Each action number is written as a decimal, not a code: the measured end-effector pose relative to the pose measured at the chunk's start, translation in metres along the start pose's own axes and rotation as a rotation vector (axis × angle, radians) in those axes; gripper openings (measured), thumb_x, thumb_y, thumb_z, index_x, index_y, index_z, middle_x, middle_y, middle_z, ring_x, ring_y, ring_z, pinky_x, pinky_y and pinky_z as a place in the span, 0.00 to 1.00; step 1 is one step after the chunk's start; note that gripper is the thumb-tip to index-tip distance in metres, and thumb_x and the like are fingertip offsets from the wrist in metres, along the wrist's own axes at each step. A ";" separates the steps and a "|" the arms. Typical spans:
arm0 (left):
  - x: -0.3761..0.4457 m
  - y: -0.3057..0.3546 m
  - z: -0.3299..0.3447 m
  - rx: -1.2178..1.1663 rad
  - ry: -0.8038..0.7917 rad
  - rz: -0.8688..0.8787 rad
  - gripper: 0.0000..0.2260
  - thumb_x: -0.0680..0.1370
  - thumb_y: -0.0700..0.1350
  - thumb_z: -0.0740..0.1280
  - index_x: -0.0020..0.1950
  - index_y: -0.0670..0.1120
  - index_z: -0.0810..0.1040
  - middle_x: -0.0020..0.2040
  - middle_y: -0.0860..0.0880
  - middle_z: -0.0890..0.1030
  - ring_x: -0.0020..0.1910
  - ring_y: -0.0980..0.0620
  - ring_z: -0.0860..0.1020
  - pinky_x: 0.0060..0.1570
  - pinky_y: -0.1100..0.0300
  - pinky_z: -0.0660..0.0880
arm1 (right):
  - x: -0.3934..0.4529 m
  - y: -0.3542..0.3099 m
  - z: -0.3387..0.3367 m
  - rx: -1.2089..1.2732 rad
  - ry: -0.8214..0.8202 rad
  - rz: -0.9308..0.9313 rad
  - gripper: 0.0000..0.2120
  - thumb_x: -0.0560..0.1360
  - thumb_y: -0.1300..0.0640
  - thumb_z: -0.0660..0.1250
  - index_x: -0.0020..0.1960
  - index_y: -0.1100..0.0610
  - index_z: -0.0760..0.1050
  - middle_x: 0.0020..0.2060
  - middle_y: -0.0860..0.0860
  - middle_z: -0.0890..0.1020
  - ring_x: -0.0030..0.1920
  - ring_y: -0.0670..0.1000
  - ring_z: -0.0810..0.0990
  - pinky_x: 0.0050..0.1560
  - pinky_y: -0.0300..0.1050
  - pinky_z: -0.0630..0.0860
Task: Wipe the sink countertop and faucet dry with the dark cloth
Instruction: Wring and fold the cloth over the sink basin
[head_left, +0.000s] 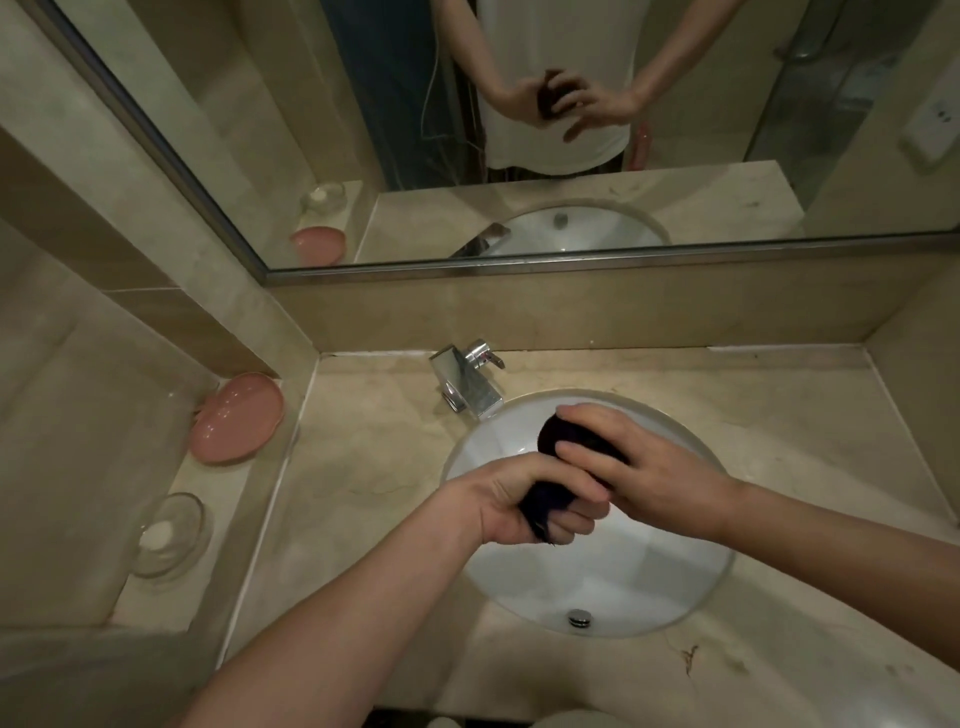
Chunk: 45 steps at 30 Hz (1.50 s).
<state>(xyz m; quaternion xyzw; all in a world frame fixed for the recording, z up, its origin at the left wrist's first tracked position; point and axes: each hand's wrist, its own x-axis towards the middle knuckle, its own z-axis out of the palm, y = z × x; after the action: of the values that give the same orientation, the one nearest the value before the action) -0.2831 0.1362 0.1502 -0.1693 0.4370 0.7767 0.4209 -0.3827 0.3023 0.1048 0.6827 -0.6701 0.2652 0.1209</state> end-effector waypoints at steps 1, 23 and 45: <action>0.000 0.003 0.003 0.045 -0.079 -0.032 0.11 0.69 0.43 0.69 0.34 0.51 0.66 0.29 0.54 0.62 0.26 0.57 0.57 0.25 0.68 0.56 | 0.003 0.001 0.000 -0.014 0.010 0.001 0.24 0.80 0.61 0.64 0.73 0.58 0.62 0.69 0.59 0.67 0.64 0.58 0.74 0.64 0.46 0.74; 0.055 -0.023 -0.034 1.755 0.877 0.120 0.08 0.75 0.44 0.65 0.53 0.46 0.76 0.46 0.46 0.82 0.46 0.42 0.80 0.39 0.56 0.67 | 0.023 -0.009 0.046 0.201 -0.788 1.076 0.05 0.66 0.59 0.67 0.37 0.55 0.71 0.33 0.49 0.76 0.34 0.52 0.75 0.30 0.42 0.65; 0.032 0.009 0.008 0.585 0.280 -0.202 0.15 0.77 0.43 0.68 0.34 0.50 0.67 0.26 0.53 0.66 0.22 0.56 0.59 0.28 0.62 0.52 | 0.012 0.006 -0.011 -0.397 -0.408 0.047 0.11 0.59 0.58 0.73 0.35 0.57 0.72 0.22 0.49 0.71 0.17 0.52 0.68 0.24 0.37 0.51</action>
<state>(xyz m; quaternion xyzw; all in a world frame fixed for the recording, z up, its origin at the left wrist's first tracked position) -0.3083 0.1568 0.1396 -0.1890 0.6758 0.5420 0.4624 -0.3912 0.2976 0.1188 0.6694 -0.7349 -0.0112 0.1085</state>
